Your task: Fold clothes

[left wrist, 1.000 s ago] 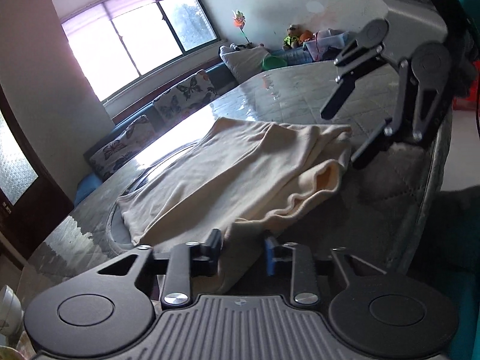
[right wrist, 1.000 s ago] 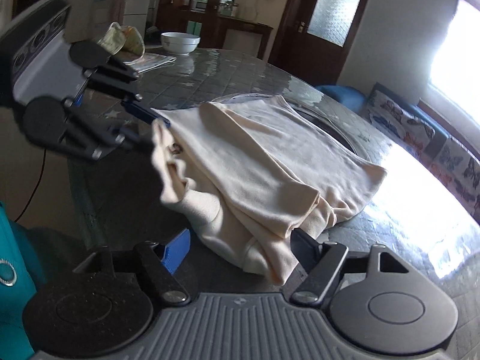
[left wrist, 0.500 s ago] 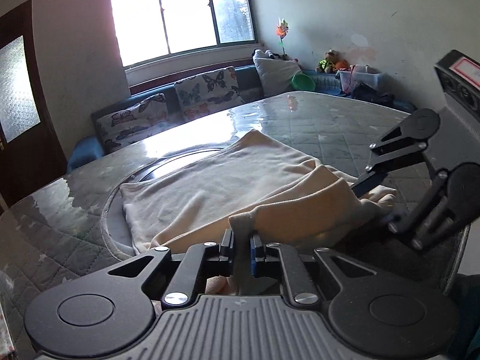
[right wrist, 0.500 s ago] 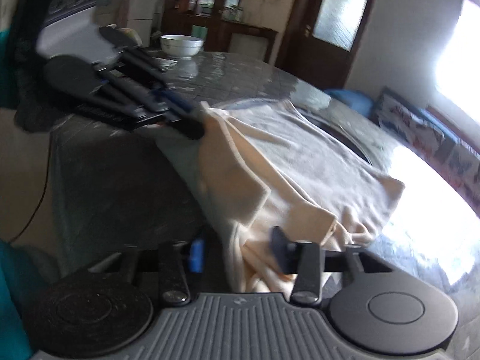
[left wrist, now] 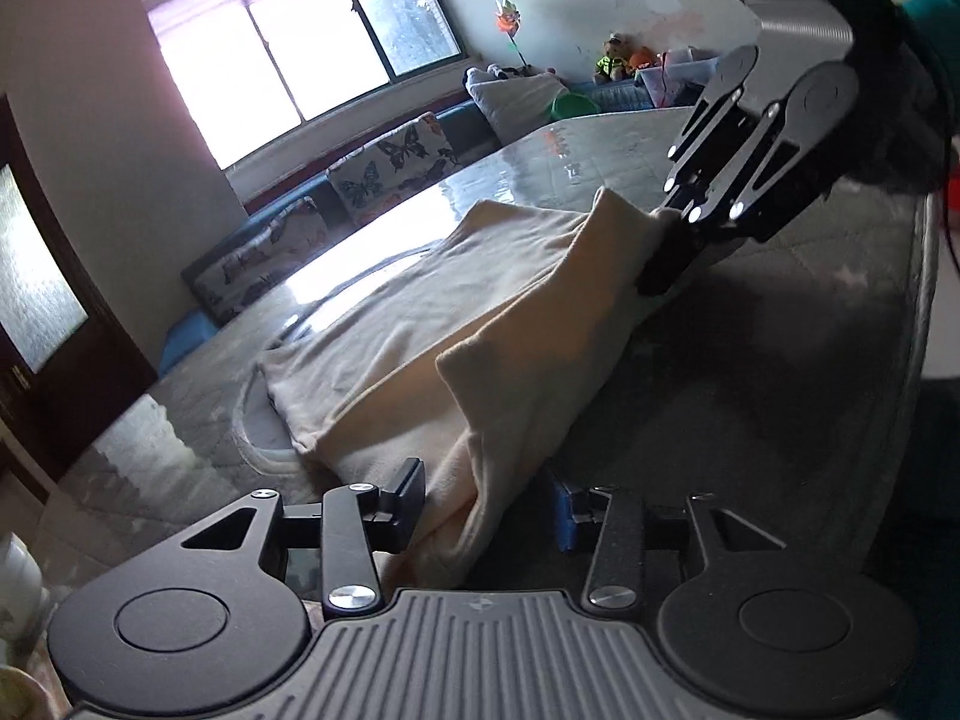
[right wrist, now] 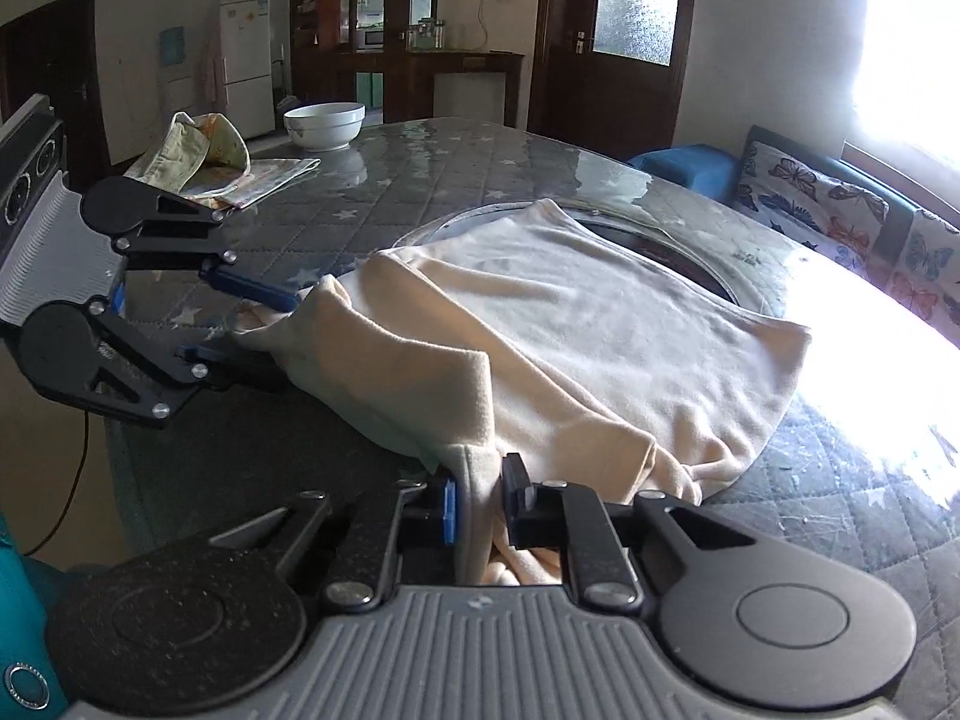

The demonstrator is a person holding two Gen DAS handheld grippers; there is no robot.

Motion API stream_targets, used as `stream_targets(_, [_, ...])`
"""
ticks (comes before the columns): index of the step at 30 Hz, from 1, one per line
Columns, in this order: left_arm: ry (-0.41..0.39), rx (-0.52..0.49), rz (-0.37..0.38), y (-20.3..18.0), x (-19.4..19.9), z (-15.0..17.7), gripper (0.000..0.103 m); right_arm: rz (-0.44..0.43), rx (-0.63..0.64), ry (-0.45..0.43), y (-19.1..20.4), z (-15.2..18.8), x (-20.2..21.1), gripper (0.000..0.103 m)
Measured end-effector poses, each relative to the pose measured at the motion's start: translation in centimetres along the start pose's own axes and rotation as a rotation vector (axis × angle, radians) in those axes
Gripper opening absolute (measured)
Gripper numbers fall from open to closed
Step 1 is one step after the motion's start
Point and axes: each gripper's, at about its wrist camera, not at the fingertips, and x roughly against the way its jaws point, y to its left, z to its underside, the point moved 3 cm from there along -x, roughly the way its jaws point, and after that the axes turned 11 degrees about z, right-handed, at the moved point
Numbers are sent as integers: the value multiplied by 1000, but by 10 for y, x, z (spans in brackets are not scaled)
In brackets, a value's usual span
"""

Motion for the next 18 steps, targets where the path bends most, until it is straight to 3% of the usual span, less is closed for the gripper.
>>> stream_targets(2, [0, -6, 9, 1, -3, -1, 42, 1, -1, -1, 1, 1, 1, 10])
stream_targets(3, [1, -7, 15, 2, -5, -1, 35, 0, -4, -4, 1, 1, 2, 10])
stream_targets(4, [5, 5, 37, 3, -6, -2, 19, 0, -6, -7, 1, 1, 3, 9])
stream_targets(5, [3, 21, 56, 5, -6, -3, 14, 0, -9, -10, 1, 1, 5, 9])
stream_targets(8, [-14, 50, 76, 6, -1, -6, 9, -1, -8, -17, 1, 1, 9, 8])
stream_targets(18, [-60, 120, 158, -14, 46, -18, 8, -23, 22, -23, 6, 6, 61, 8])
